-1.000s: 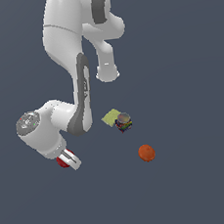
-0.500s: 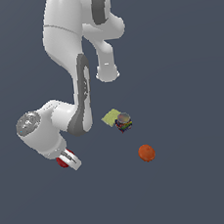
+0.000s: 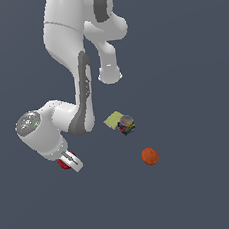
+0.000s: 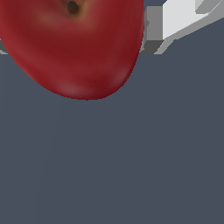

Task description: Pick up a designated object from a clutter of objects.

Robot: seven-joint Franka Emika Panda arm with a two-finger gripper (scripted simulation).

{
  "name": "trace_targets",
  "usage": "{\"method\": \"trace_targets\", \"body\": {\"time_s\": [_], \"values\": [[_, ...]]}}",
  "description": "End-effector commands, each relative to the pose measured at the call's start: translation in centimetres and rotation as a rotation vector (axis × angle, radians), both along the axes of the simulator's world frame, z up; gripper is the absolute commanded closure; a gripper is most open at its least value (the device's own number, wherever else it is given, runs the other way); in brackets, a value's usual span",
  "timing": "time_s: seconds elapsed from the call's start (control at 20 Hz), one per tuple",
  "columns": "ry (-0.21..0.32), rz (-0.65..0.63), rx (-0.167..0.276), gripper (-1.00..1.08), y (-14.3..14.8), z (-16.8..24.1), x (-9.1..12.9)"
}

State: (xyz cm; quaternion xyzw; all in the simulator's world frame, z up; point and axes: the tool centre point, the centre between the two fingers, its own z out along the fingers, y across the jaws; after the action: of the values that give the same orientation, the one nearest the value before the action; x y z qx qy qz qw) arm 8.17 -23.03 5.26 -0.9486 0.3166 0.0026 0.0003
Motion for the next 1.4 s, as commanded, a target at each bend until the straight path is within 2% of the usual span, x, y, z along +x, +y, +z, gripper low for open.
{"method": "trace_targets", "body": {"time_s": [0.0, 0.45, 1.35], "values": [[-0.004, 0.000, -0.001, 1.08, 0.0, 0.9, -0.3], [-0.004, 0.000, 0.000, 1.08, 0.3, 5.6, -3.0], [-0.005, -0.001, 0.001, 1.08, 1.0, 20.5, -11.5]]}}
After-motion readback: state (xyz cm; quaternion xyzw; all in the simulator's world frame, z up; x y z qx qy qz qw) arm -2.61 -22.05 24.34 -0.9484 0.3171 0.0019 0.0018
